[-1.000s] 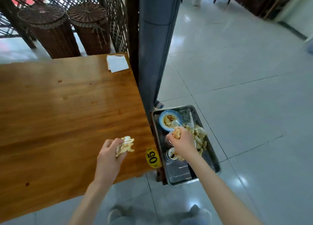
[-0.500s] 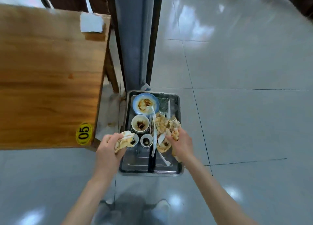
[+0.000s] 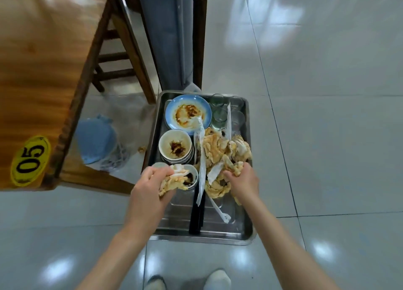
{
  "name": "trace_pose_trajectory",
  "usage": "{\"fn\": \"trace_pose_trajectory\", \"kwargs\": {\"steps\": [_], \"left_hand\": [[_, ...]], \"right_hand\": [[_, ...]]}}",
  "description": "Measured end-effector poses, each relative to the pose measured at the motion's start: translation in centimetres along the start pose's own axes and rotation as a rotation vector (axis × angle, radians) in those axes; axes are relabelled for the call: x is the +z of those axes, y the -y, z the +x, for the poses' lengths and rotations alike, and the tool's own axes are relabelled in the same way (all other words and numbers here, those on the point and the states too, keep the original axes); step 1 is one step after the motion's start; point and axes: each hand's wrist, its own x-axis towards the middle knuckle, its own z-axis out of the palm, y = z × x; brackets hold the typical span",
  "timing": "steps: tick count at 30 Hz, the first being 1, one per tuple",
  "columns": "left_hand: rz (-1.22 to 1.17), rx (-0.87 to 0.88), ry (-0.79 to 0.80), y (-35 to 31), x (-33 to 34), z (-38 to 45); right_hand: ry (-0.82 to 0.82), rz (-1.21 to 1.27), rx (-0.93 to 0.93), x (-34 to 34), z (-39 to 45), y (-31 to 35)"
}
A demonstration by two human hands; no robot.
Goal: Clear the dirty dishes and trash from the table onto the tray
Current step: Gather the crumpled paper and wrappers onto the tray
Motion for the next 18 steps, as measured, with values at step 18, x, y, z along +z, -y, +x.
{"fn": "trace_pose_trajectory", "kwargs": {"steps": [18], "left_hand": [[0.013, -0.040, 0.074, 0.2, 4.5, -1.2]], "right_hand": [[0.112, 0.155, 0.015, 0.9, 0.6, -2.3]]}}
